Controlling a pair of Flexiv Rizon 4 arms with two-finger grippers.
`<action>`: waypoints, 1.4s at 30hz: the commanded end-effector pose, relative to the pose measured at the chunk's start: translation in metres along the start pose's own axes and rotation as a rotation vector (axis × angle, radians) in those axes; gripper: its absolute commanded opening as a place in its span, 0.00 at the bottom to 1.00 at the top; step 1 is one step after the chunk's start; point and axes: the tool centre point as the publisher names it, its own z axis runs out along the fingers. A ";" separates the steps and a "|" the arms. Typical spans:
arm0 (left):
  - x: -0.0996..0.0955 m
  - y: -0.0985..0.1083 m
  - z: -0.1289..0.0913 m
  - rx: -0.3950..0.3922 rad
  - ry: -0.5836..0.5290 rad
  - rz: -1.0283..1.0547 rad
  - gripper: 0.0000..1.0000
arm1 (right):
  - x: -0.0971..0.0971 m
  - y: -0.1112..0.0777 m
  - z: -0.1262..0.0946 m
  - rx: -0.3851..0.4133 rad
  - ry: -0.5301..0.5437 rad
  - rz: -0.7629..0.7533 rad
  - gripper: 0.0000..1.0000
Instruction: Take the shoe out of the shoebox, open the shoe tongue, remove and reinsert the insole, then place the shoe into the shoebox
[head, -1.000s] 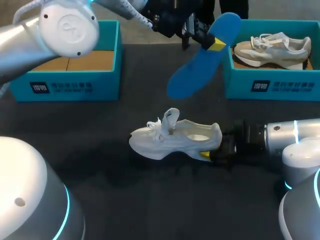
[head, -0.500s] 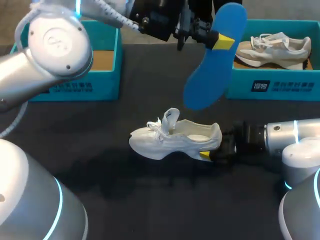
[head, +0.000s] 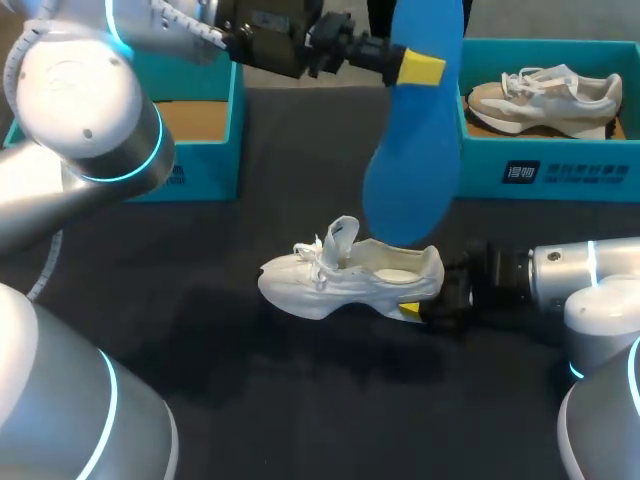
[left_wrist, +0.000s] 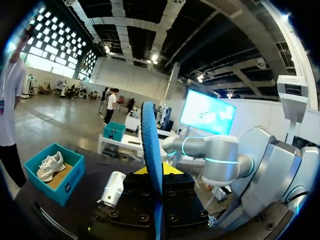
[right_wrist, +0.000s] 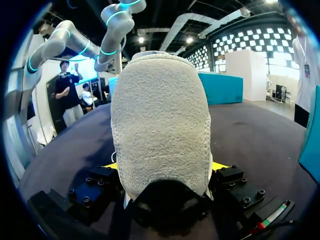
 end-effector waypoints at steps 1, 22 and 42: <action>0.014 -0.010 0.000 -0.006 0.007 0.001 0.00 | 0.001 -0.002 0.002 0.003 -0.002 0.001 0.00; 0.050 -0.032 -0.011 0.012 0.058 -0.088 0.00 | 0.001 -0.002 0.002 0.003 -0.002 0.001 0.00; 0.093 -0.047 -0.004 0.033 0.041 -0.246 0.00 | 0.001 -0.002 0.002 0.003 -0.002 0.001 0.00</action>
